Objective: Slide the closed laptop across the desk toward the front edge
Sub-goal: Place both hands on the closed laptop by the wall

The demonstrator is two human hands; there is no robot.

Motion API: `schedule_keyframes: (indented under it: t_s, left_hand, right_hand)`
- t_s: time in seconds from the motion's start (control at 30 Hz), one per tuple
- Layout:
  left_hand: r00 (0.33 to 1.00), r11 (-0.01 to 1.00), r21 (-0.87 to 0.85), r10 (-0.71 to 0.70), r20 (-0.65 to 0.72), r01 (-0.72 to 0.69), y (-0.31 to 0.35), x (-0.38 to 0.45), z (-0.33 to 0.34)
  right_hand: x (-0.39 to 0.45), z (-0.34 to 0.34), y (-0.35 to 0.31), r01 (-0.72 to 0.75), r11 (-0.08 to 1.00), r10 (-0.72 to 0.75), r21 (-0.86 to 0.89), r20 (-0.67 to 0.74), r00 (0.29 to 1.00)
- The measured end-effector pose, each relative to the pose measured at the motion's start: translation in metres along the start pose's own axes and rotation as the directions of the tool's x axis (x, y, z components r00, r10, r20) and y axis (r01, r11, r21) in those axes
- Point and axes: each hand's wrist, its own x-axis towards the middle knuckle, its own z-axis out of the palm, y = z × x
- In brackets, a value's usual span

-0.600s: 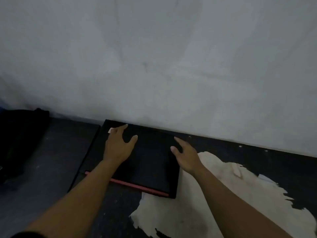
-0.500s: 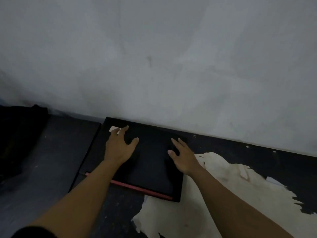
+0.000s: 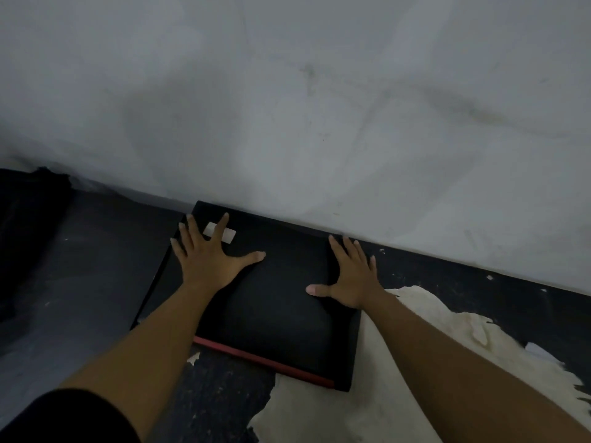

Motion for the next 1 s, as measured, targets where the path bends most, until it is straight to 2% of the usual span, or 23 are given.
schedule_keyframes:
  t_s: [0.13, 0.33, 0.6, 0.7, 0.77, 0.87, 0.93, 1.0]
  left_hand:
    - [0.998, 0.989, -0.134, -0.061, 0.035, 0.065, -0.005, 0.008, -0.005]
    - [0.997, 0.987, -0.151, -0.047, 0.056, 0.055, -0.001, 0.014, -0.009]
    - [0.988, 0.98, -0.14, 0.147, 0.044, -0.14, 0.009, -0.002, 0.0]
    - [0.98, 0.975, -0.127, 0.19, 0.063, -0.181, 0.012, -0.006, -0.001]
    - [0.977, 0.973, -0.131, 0.202, 0.07, -0.191, 0.011, -0.008, -0.004]
    - [0.988, 0.973, -0.184, 0.149, 0.025, -0.142, -0.001, -0.011, -0.009]
    - [0.999, 0.977, -0.209, 0.044, -0.019, -0.047, -0.017, -0.019, -0.01]
    - [0.998, 0.977, -0.21, -0.053, -0.043, 0.043, -0.038, -0.032, -0.01]
  right_hand:
    - [0.014, -0.014, -0.008, -0.066, 0.997, 0.065, 0.026, 0.046, 0.997]
    - [0.013, -0.016, -0.006, -0.111, 0.992, 0.108, 0.068, 0.04, 0.993]
    - [-0.041, 0.019, 0.021, -0.164, 0.954, 0.17, 0.253, -0.005, 0.985]
    - [-0.054, 0.028, 0.023, -0.171, 0.946, 0.189, 0.276, -0.04, 0.981]
    - [-0.054, 0.026, 0.021, -0.183, 0.946, 0.193, 0.266, -0.011, 0.981]
    - [-0.044, 0.014, 0.014, -0.161, 0.972, 0.147, 0.169, 0.087, 0.985]
    - [-0.031, 0.007, 0.002, -0.09, 0.992, 0.077, 0.088, 0.134, 0.988]
    - [-0.015, 0.006, -0.019, -0.057, 0.994, 0.044, 0.093, 0.138, 0.989]
